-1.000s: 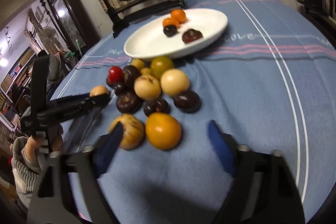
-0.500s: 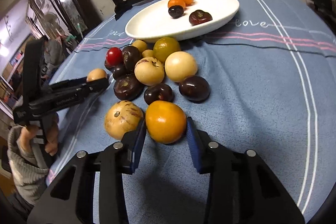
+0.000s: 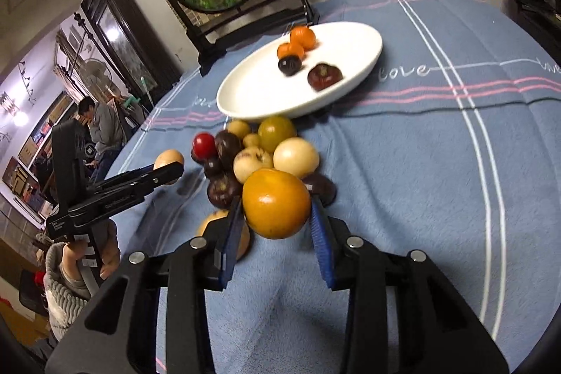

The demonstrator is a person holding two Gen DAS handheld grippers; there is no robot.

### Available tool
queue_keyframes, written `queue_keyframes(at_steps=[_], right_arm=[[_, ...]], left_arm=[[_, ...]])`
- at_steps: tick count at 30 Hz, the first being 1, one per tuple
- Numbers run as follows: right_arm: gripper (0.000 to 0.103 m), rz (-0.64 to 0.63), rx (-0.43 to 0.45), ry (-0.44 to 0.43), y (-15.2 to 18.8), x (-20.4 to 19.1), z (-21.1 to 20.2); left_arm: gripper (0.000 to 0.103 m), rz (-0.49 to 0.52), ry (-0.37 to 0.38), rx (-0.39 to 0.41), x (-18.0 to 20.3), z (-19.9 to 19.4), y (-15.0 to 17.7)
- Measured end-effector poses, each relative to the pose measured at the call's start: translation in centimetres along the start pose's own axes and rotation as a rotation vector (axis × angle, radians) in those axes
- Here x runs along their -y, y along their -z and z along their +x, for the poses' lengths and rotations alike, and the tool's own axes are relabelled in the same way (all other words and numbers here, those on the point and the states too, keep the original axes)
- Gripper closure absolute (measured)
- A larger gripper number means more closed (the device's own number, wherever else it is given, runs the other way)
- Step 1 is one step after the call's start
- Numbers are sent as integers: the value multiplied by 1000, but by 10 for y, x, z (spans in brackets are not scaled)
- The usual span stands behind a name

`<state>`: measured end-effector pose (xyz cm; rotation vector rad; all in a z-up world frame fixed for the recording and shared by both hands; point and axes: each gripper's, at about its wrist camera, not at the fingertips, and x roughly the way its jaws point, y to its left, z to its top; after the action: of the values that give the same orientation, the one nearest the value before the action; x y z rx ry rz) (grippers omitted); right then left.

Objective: Organize fruits
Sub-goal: 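Grasp a tan round fruit with the left tool while the right tool grasps a yellow-orange fruit, then place both held fruits on the white plate and open both tools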

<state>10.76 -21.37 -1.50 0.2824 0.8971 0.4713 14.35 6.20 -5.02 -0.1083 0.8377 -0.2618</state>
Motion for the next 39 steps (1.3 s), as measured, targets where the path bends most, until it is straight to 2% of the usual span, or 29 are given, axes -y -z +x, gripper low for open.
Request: queue_keyframes(at_steps=[5,9,13,18,22,25,29,30,31,32,34,35,37,39], right_arm=[[65,0,79,4,-57,-4,-4],[65,37,129,23,-104,-1,19],[65,71,124,59,-132,11,63],[65,49,71,107,-142,22,106],[64,33,33,115,-147,27,121],[64,39,-6,125,-149,33,128],[64,70,17,92,-147,36,114],[62,75,25,85,-148,35,109],[58,77,39,79,-149,33,102],[29,77,56,81,-149,30,96],[4,62,123,133,-150,22,83],[4,37,168,158,-149,18,77],[4,4,204,182,-147,13,70],[4,26,231,142,-142,13,56]], left_arm=[[57,25,-50,35,11,5,-51],[57,0,-77,52,21,33,-91],[57,-11,-85,26,25,67,-103],[57,13,-101,-16,22,90,-103],[56,28,-94,-36,22,99,-104],[42,54,-104,-24,28,98,-103],[23,70,-124,16,32,85,-102],[22,70,-126,23,32,82,-102],[20,65,-126,34,31,78,-101],[16,56,-126,40,29,75,-100],[14,17,-117,52,21,66,-97],[14,4,-112,52,19,64,-96],[14,-40,-94,48,11,57,-90],[13,-75,-76,53,4,48,-84]])
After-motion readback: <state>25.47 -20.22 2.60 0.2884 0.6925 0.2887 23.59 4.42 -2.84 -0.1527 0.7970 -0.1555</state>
